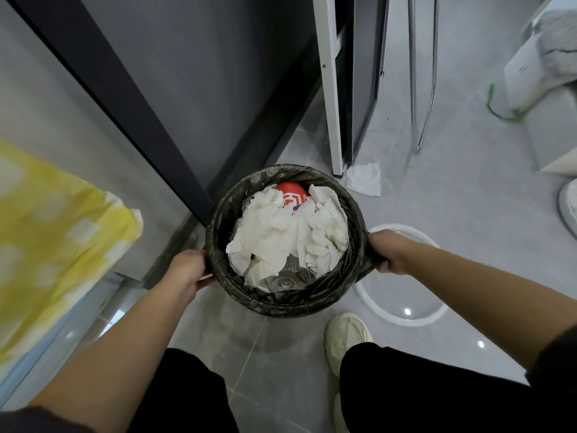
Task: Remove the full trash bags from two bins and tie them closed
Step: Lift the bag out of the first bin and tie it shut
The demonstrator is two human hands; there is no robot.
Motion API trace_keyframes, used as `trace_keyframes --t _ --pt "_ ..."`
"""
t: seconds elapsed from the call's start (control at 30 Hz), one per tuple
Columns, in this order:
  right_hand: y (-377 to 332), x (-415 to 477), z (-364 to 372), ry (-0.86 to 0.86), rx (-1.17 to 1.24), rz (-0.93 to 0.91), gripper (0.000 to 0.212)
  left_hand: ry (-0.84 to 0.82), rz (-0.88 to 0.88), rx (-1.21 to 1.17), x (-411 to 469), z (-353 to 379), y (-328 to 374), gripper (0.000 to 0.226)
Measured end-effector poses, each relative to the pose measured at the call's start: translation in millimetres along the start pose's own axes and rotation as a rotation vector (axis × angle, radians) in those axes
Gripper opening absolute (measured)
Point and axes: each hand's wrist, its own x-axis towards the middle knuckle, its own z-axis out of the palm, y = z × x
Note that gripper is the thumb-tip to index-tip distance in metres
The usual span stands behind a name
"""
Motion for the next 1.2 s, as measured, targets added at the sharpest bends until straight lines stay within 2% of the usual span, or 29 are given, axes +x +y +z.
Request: trace_keyframes --t 0.13,0.23,0.37,0.47,0.57,0.7,0.9,1.03,1.2 --pt "2.7 -26.2 8.0 0.033 -0.126 -0.011 0.022 0.017 -0.062 -0.099 -18.9 0.8 -2.7 0.021" --pt "-0.5 -35.9 8.0 0.119 0.011 -0.091 0.02 -0.006 -0.081 -0.156 -22.0 -1.5 -4.6 0.018" --pt "-2.7 -38.2 10.9 0.199 0.192 -0.181 0.022 0.014 -0.052 -0.06 -22.0 -7.0 -6.0 0.021" --pt "0.5 -36.0 16.9 0.188 0.147 -0.209 0.026 -0.078 -0.095 -0.076 -34.8 -8.8 -4.6 0.021" --pt "8.6 -35.7 16.0 0.172 0.114 -0.22 0.026 -0.198 -0.171 0.059 -40.5 -18.7 -3.0 0.021" --pt "17.3 -40.4 14.4 0.081 0.058 -0.19 0.02 -0.282 -0.226 0.128 -38.7 -32.7 -3.6 0.022" --pt "16.0 -44.9 16.1 0.081 0.396 -0.119 0.022 -0.358 -0.252 0.194 -43.2 -40.0 -9.7 0.016" --pt "21.4 -43.9 21.2 0.113 0.287 -0.159 0.022 -0.413 -0.241 0.257 -45.0 -40.1 -11.3 0.009" --pt "31.7 -48.1 23.7 -0.011 0.076 -0.12 0.01 -0.514 -0.213 0.429 -51.1 -34.8 -13.6 0.007"
